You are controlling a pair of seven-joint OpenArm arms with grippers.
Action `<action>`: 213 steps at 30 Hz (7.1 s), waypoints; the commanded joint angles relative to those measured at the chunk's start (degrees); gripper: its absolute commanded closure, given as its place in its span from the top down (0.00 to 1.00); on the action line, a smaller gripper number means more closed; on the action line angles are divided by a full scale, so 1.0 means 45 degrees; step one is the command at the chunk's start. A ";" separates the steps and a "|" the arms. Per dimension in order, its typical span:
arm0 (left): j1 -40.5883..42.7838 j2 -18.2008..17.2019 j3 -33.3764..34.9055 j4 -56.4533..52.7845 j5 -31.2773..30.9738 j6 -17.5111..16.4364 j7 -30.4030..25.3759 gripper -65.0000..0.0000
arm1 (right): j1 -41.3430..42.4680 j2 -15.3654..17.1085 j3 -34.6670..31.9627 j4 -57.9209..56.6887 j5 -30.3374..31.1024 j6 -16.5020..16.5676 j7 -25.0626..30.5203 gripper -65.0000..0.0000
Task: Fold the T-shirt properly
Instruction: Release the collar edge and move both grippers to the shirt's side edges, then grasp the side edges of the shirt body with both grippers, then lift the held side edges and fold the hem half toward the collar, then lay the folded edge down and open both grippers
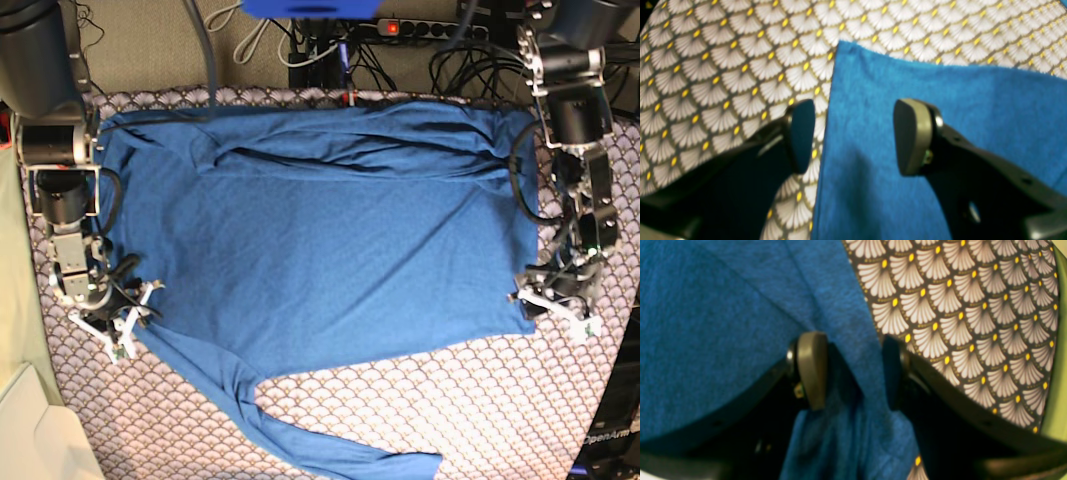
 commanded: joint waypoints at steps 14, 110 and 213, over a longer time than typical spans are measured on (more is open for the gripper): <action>-0.1195 -0.0123 -0.0004 -0.3031 -0.0011 -0.0029 -0.2945 0.57 | -0.0117 0.0021 0.0015 0.0170 -0.0085 -0.0082 -0.0097 0.00; 0.0895 0.0248 -0.0180 0.2517 -0.0167 -0.0029 0.0747 0.01 | -0.5685 -0.0018 0.5172 1.2458 0.0657 0.3913 -0.4160 0.00; 0.5291 -0.0592 -0.0512 0.4334 -0.3723 -0.0068 0.5592 0.32 | -1.2288 -0.0780 0.8200 1.4587 0.2318 0.3913 -0.4336 0.26</action>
